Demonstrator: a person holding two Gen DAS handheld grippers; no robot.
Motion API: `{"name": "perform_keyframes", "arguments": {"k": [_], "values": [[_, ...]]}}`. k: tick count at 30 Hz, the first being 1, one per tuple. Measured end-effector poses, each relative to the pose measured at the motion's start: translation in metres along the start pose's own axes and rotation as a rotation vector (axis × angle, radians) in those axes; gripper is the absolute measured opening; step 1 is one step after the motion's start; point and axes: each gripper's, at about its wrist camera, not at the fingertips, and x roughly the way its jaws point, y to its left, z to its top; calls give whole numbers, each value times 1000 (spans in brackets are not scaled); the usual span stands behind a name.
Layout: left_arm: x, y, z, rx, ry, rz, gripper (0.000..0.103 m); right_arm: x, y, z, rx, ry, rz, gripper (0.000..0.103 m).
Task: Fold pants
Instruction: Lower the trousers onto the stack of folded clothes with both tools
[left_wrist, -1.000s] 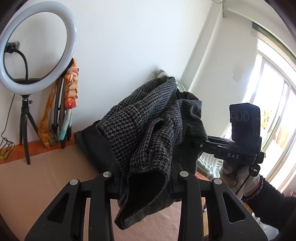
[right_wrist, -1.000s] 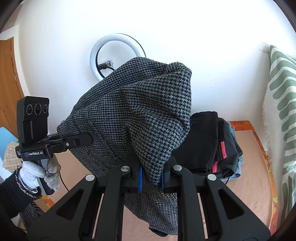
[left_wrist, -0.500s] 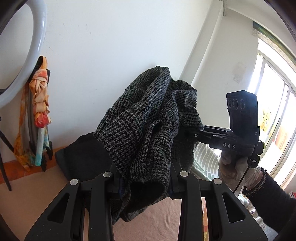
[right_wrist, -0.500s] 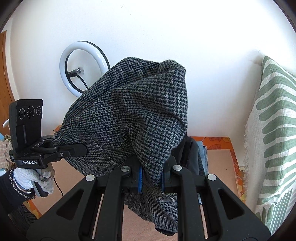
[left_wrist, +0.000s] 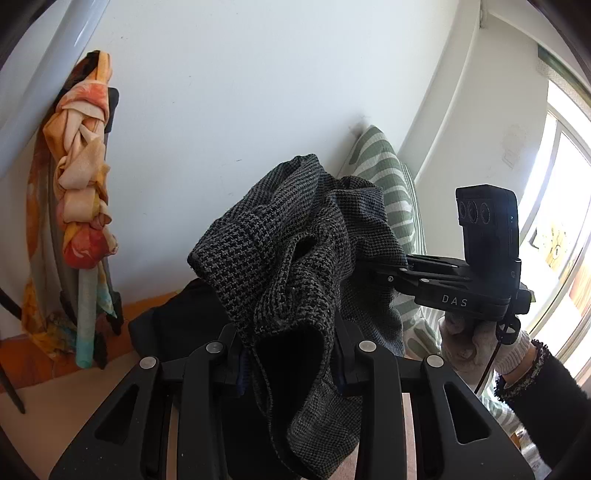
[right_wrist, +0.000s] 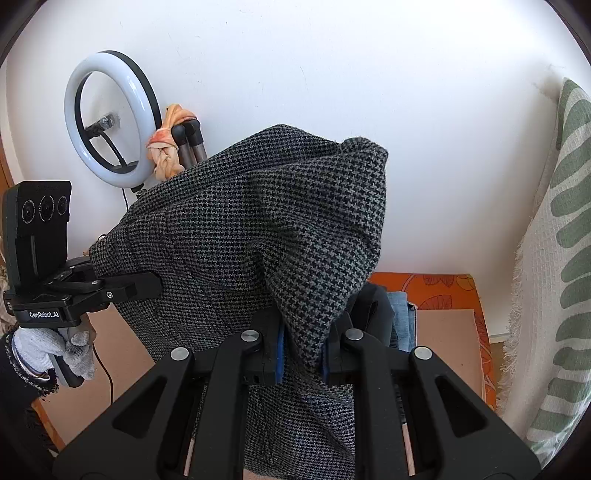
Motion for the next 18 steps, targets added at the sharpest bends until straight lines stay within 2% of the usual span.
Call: {"name": "perform_keyframes", "arguments": {"k": [6,9,12,14,18], "values": [[22,15,-3,-19,32,60,31,42,-11,0,12,52,-14,17],[29,11,-4,0,43,104,31,54,-17,-2,30,72,-59,25],[36,8,-9,9,62,164,32,58,-31,-5,68,79,-136,35],[41,6,-8,11,82,210,34,57,-40,-6,101,80,-182,35],[52,17,-4,30,127,265,37,51,-44,-12,109,92,-195,35]]}}
